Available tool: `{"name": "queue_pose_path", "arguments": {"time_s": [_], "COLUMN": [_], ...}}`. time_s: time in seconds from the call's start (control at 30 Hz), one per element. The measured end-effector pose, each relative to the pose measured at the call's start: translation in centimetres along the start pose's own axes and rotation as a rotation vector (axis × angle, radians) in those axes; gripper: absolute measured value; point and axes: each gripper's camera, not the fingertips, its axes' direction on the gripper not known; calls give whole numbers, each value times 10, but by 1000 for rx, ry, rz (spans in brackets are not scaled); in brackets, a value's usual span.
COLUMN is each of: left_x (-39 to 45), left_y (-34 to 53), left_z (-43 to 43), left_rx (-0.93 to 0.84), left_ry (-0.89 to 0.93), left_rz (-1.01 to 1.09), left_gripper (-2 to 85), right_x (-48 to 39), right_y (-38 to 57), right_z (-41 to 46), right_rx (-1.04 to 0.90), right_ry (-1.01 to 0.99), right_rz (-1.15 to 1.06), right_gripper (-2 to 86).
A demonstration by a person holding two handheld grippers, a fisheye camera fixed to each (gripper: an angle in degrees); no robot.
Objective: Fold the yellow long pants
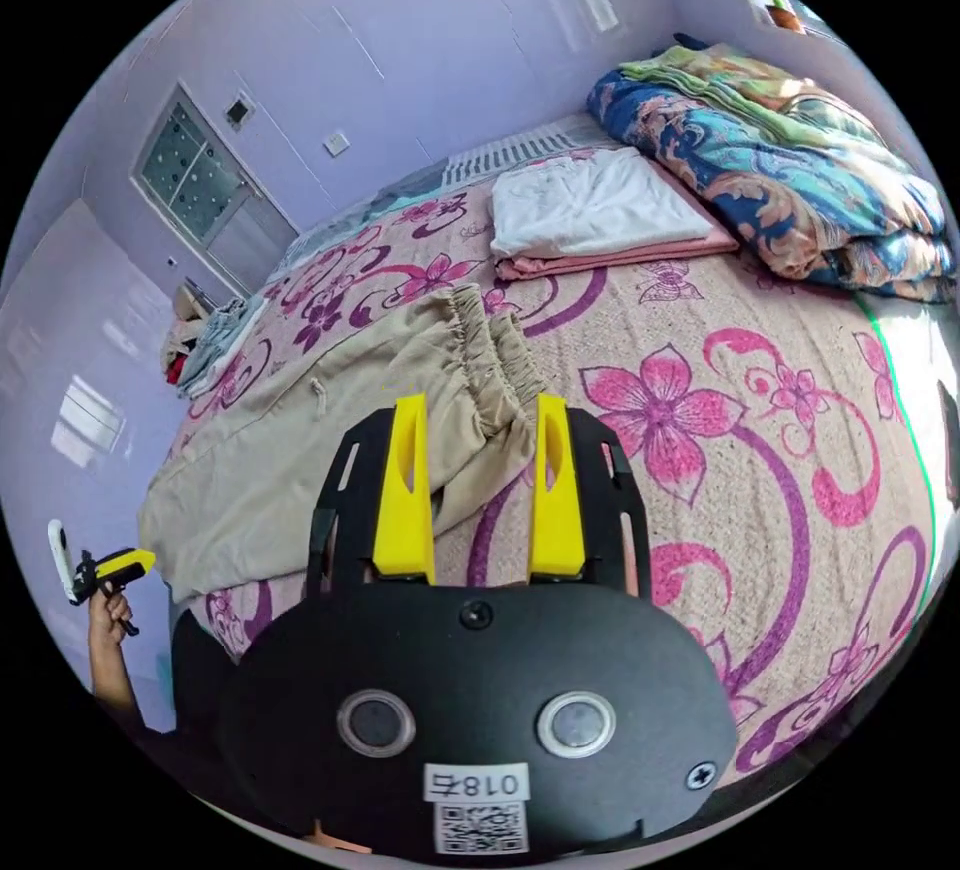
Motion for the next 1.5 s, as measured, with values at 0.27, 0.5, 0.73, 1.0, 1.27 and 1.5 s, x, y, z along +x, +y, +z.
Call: {"name": "queue_pose_path", "arguments": {"time_s": [0.27,0.5,0.73,1.0,1.27,1.5], "left_x": [3,4,12,4,60,99], "left_y": [-14,-46,-66,-89,-132,-183], "left_z": [-25,-30,-35,-54,-53,-27], "left_rx": [-8,-15,-63,-34,-32,43], "left_ry": [-22,6,-24,18,78,135], "left_rz": [8,21,57,29,195,254], "left_gripper": [-9,-10,-9,-10,-9,-9], "right_x": [-31,-22,-16,-44,-64,42], "right_y": [-22,-38,-34,-93,-120,-72], "right_z": [35,51,75,100,167,122], "right_rx": [-120,-157,-159,-60,-115,7], "right_ry": [134,173,150,11,244,-244], "right_rz": [-151,-134,-104,-255,-353,39], "right_gripper": [24,12,65,131,74,153]}}
